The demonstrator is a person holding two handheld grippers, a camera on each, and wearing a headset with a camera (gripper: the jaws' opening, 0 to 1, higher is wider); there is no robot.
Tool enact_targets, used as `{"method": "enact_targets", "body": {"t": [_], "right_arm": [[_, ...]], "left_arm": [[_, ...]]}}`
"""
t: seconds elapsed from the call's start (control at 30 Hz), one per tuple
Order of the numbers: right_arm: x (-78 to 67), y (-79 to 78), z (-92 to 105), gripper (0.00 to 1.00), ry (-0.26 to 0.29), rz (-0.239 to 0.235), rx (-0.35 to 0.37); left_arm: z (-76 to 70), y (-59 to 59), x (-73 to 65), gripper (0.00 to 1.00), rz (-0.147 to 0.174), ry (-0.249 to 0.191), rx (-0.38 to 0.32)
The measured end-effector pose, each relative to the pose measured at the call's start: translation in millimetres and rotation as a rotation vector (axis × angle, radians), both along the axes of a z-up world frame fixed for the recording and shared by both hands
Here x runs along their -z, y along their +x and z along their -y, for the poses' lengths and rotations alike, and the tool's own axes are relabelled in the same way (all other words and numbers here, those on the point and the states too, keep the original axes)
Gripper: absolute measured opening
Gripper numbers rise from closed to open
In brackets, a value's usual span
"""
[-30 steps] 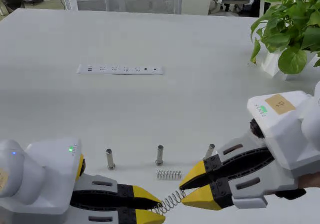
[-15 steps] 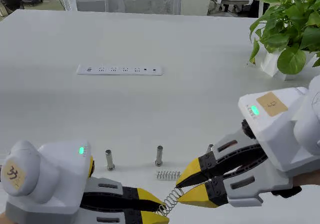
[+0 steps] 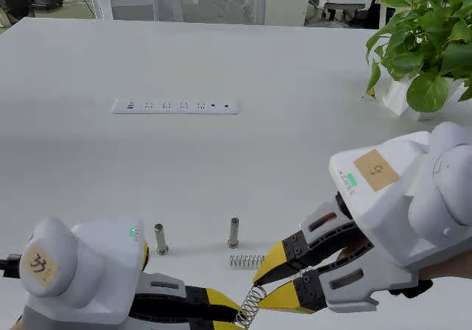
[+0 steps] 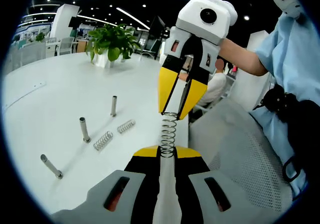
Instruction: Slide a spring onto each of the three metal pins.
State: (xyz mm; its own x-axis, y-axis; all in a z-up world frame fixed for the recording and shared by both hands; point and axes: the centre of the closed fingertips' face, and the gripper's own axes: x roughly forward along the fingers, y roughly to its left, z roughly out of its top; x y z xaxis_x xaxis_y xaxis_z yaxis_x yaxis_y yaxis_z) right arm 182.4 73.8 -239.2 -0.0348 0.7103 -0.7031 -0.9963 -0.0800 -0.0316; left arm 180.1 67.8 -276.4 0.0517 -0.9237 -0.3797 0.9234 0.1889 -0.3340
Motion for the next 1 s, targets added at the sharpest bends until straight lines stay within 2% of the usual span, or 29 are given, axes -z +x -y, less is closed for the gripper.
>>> {"method": "enact_targets", "body": {"t": [0.27, 0.63, 0.7, 0.77, 0.83, 0.93, 1.0], "right_arm": [[0.3, 0.4, 0.3, 0.06, -0.019, 0.016, -0.010], [0.9, 2.8, 1.7, 0.07, -0.026, 0.030, -0.005], [-1.2, 3.7, 0.7, 0.10, -0.020, 0.023, 0.002], [-2.9, 5.1, -0.5, 0.18, -0.015, 0.014, 0.015], [-1.7, 5.7, 0.6, 0.19, -0.027, 0.022, 0.006], [2.2, 4.9, 3.2, 0.22, -0.054, -0.010, 0.008], [5.3, 4.3, 4.9, 0.22, -0.072, -0.015, -0.004]], "left_arm": [[1.4, 0.4, 1.1, 0.06, -0.007, 0.001, -0.017], [1.2, 0.9, 1.4, 0.06, 0.016, 0.003, -0.025], [0.7, 1.2, 3.0, 0.06, 0.032, 0.015, -0.022], [0.4, 1.6, 4.0, 0.06, 0.055, 0.027, -0.017], [0.7, 2.6, 2.8, 0.06, 0.061, 0.019, -0.024], [-1.8, 6.0, 7.2, 0.06, 0.137, 0.070, -0.011], [-1.1, 5.4, 8.6, 0.06, 0.170, 0.090, 0.003]]}}
